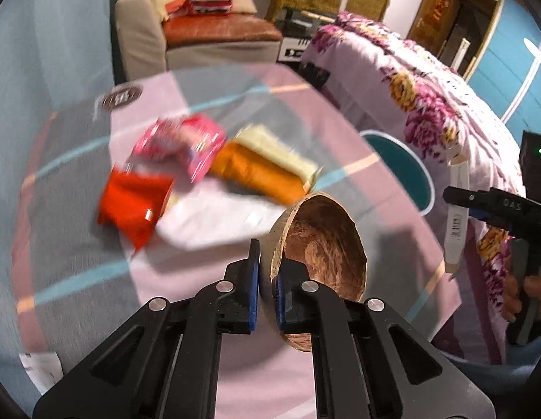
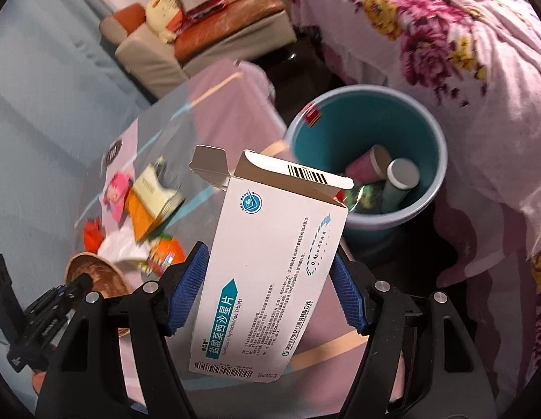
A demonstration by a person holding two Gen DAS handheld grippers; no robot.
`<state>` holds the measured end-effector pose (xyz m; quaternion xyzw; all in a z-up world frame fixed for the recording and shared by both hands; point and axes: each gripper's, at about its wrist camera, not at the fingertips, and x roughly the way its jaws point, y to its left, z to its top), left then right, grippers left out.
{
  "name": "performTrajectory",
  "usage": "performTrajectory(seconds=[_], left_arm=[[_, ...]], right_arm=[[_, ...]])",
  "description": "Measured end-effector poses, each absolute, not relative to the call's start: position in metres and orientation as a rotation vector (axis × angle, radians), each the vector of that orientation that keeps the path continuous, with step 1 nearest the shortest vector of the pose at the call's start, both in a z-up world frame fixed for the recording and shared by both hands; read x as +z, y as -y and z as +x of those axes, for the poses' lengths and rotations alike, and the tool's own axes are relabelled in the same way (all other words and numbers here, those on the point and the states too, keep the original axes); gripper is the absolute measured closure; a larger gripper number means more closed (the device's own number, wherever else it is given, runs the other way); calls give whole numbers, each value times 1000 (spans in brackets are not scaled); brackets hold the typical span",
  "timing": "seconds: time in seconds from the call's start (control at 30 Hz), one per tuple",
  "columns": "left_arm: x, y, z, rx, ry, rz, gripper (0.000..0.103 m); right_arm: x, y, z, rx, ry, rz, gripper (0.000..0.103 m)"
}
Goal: Collect trash
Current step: 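Lift and carry the coconut bowl and medicine box over the teal bin, then open the left gripper to drop the bowl while the right gripper releases the box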
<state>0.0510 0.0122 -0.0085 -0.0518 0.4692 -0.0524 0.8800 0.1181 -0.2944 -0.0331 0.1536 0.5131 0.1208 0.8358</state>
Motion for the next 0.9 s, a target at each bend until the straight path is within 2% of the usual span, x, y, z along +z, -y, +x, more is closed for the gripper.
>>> performTrajectory(seconds=[0.17, 0.4, 0.67, 0.9], left_arm=[[16, 26, 87, -157, -932, -76, 95], [24, 96, 142, -246, -916, -18, 95], [2, 156, 196, -295, -963, 16, 95], [-22, 174, 230, -312, -1012, 5, 94]], right_arm=[[-15, 341, 132, 193, -1002, 393, 37], [-2, 389, 147, 124, -935, 439, 37], [-9, 414, 175, 99, -943, 450, 37], [-19, 422, 197, 79, -965, 454, 37]])
